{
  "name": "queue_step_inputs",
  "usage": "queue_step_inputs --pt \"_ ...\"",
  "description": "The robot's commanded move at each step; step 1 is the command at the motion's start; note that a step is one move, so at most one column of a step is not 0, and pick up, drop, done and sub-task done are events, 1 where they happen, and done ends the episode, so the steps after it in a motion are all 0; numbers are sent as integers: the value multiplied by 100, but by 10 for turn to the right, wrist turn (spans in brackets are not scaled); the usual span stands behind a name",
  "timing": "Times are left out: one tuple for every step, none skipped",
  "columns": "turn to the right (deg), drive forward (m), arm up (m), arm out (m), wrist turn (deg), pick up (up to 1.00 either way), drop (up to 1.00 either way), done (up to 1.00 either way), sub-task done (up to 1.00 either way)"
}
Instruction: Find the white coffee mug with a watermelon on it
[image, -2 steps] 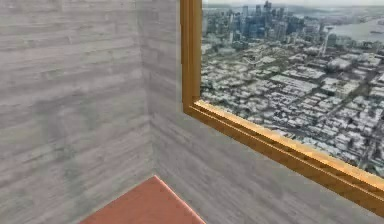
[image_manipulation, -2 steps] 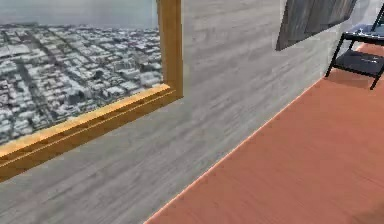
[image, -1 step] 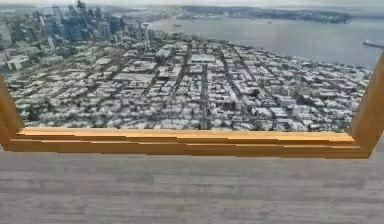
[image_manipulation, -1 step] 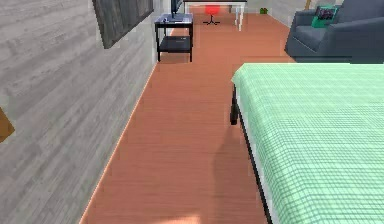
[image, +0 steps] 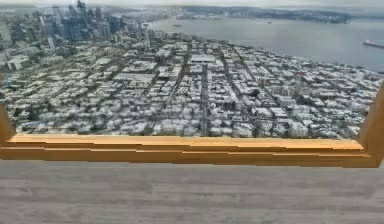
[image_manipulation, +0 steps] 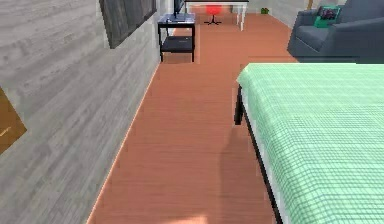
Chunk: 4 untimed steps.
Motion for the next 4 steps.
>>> queue_step_inputs --pt "-450 0 0 0 0 0 0 0 0" --pt "0 35 0 0 0 0 0 0 0" --pt "-450 0 0 0 0 0 0 0 0" --pt "-450 0 0 0 0 0 0 0 0"
